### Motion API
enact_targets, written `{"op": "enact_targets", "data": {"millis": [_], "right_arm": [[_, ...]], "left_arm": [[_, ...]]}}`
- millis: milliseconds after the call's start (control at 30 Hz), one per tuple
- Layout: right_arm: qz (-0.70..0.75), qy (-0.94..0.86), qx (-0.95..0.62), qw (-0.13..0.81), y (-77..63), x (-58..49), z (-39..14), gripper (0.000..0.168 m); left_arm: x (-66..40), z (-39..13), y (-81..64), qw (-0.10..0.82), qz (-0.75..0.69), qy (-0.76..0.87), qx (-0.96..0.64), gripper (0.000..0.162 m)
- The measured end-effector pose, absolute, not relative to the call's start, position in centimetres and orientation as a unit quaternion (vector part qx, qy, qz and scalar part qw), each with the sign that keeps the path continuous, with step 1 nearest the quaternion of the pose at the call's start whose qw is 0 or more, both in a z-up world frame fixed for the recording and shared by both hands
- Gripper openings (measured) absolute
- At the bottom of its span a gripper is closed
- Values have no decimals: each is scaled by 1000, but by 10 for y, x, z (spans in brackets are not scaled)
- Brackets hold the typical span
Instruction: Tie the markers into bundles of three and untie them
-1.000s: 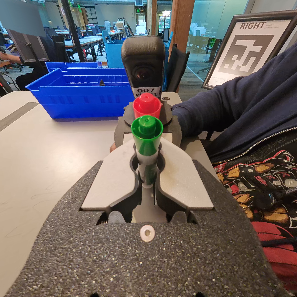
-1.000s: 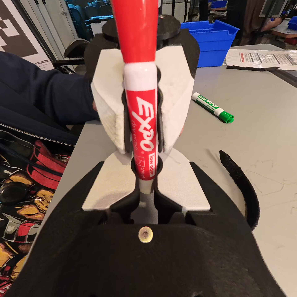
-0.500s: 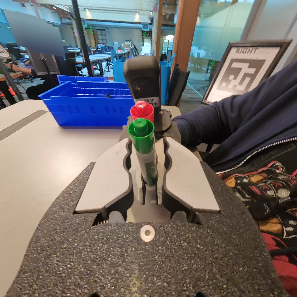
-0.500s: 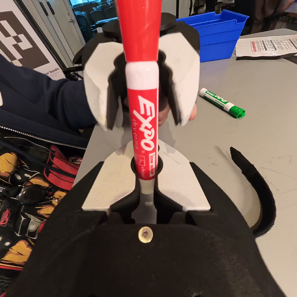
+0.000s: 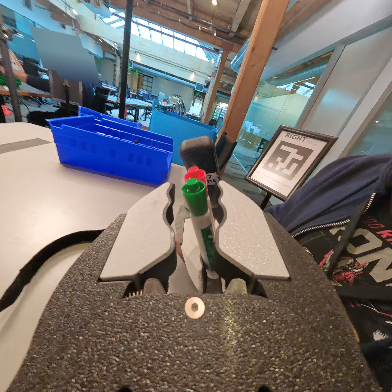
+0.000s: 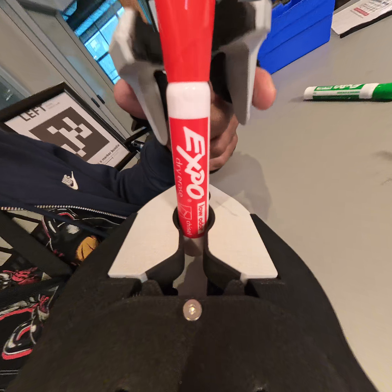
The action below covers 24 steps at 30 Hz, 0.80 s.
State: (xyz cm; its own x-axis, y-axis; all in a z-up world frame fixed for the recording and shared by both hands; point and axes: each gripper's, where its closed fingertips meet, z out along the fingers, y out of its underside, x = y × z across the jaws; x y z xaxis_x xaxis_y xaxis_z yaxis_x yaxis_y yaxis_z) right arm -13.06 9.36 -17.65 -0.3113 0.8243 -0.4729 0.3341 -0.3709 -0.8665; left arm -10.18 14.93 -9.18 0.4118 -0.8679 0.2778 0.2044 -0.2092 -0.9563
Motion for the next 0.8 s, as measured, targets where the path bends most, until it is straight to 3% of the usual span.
{"op": "enact_targets", "data": {"millis": [400, 500, 800], "right_arm": [[600, -533, -555, 217, 94, -123, -179, 14], [600, -533, -556, 217, 94, -123, -179, 14], [602, -531, -555, 218, 94, -123, -179, 15]], "left_arm": [[-84, -99, 146, 542, -481, 272, -632, 28], [-83, -101, 144, 538, -486, 274, -632, 18], [-80, -105, 142, 541, -476, 276, -636, 17]]}}
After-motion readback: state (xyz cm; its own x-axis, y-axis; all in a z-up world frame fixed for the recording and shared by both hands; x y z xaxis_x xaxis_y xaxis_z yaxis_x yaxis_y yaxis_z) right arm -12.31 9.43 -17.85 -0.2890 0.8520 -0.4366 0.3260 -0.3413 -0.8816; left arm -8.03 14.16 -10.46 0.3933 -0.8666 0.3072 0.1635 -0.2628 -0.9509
